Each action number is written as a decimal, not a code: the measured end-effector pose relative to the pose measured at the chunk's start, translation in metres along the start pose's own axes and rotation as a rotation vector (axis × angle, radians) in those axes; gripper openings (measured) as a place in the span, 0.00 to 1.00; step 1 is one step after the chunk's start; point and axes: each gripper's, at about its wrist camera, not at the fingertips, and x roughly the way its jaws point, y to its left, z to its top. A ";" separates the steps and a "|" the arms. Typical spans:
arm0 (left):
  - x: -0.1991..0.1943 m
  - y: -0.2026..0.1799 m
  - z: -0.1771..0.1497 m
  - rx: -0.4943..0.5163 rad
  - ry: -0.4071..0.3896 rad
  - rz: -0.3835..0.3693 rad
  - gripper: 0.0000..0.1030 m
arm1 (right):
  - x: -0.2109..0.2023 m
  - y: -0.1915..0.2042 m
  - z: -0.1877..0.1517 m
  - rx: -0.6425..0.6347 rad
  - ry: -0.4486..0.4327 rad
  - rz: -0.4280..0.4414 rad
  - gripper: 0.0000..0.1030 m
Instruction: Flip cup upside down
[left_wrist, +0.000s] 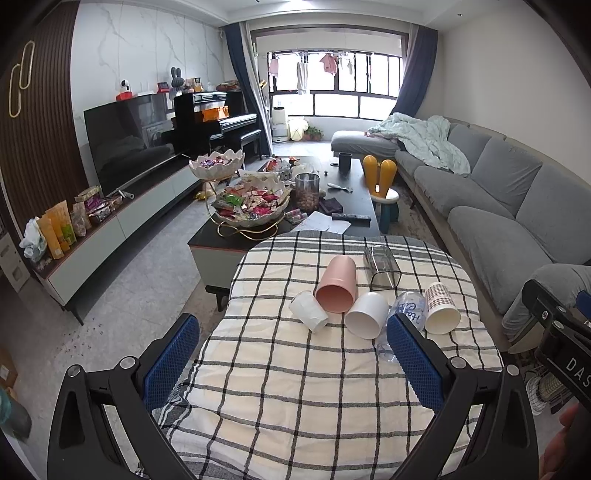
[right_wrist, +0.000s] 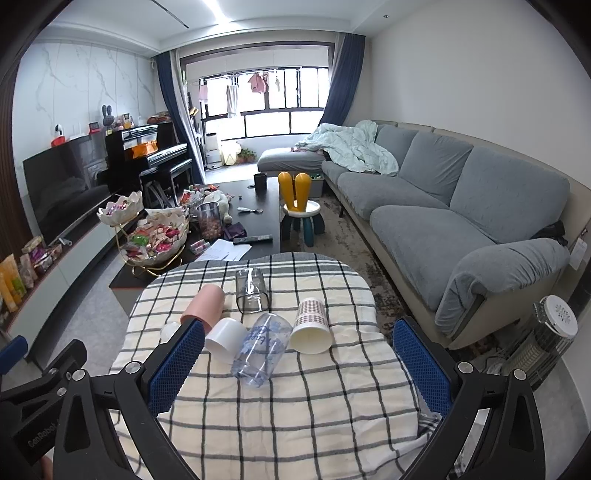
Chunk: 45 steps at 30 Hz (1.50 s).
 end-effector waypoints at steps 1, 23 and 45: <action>0.001 0.000 -0.001 -0.001 0.000 -0.001 1.00 | 0.000 0.000 0.000 -0.001 0.000 0.000 0.99; 0.002 -0.003 -0.003 -0.003 0.005 -0.004 1.00 | 0.001 -0.001 0.000 0.002 0.006 0.003 0.99; 0.004 -0.005 -0.005 -0.003 0.006 -0.001 1.00 | 0.002 0.000 -0.001 0.003 0.011 0.004 0.99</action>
